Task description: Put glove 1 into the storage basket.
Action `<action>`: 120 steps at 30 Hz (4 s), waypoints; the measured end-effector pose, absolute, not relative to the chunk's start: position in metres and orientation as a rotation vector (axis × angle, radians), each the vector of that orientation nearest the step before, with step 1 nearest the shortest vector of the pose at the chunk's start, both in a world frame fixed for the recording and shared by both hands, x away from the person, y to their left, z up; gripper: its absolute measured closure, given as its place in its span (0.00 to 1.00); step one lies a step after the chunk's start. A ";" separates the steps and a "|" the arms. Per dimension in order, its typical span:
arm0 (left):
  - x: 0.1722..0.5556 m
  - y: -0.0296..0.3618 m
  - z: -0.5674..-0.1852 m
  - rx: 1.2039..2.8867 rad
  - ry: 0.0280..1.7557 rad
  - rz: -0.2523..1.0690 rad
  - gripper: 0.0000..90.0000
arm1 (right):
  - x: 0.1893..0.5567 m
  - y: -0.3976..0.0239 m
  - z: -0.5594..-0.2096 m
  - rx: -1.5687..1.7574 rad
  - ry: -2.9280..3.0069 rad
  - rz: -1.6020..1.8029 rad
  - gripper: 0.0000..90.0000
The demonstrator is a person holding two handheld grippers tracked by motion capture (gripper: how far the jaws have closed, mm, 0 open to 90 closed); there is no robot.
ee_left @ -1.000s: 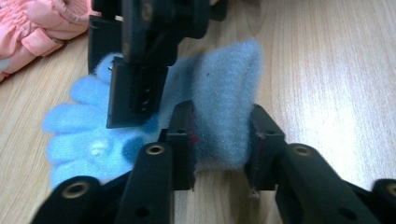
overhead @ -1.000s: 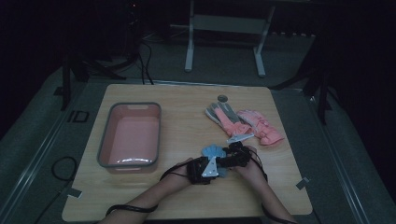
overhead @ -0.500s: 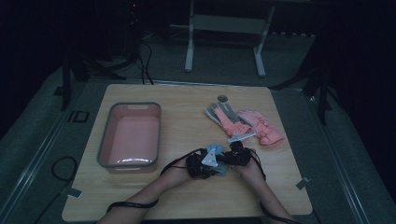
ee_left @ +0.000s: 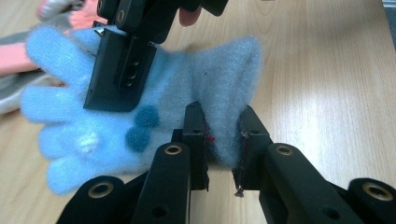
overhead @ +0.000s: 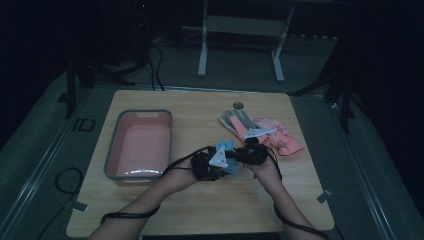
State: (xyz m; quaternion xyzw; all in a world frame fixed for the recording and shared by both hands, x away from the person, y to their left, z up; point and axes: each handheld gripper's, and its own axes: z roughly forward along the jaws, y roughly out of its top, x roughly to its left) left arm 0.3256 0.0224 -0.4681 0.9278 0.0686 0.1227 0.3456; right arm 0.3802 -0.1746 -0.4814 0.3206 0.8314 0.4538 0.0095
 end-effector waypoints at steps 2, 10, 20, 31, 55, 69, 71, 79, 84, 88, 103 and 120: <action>0.326 0.029 -0.461 2.419 0.177 0.332 0.87 | 0.382 -0.168 -0.476 0.979 2.599 1.422 0.91; 0.328 0.058 -0.442 2.468 0.213 0.373 0.87 | 0.391 -0.131 -0.458 0.921 2.614 1.457 0.91; 0.332 0.103 -0.431 2.469 0.304 0.419 0.87 | 0.403 -0.079 -0.441 0.833 2.645 1.477 0.91; 0.330 0.146 -0.430 2.496 0.373 0.437 0.87 | 0.410 -0.029 -0.440 0.765 2.696 1.460 0.91; 0.334 0.238 -0.459 2.553 0.485 0.348 0.87 | 0.421 0.068 -0.475 0.769 2.825 1.469 0.91; 0.353 0.237 -0.481 2.583 0.473 0.280 0.86 | 0.431 0.075 -0.494 0.858 2.872 1.260 0.89; 0.356 0.236 -0.482 2.581 0.499 0.268 0.86 | 0.431 0.077 -0.493 0.843 2.865 1.230 0.87; 0.366 0.235 -0.490 2.651 0.545 0.240 0.82 | 0.432 0.080 -0.489 0.875 2.816 1.162 0.53; 0.366 0.234 -0.493 2.668 0.592 0.237 0.61 | 0.432 0.076 -0.487 0.856 2.807 1.198 0.43; 0.362 0.236 -0.491 2.628 0.672 0.247 0.34 | 0.428 0.075 -0.486 0.842 2.816 1.208 0.33; 0.344 0.227 -0.468 2.478 0.730 0.277 0.11 | 0.415 0.047 -0.465 0.744 2.819 1.350 0.20; 0.335 0.169 -0.447 2.422 0.614 0.266 0.11 | 0.406 -0.013 -0.456 0.715 2.722 1.294 0.16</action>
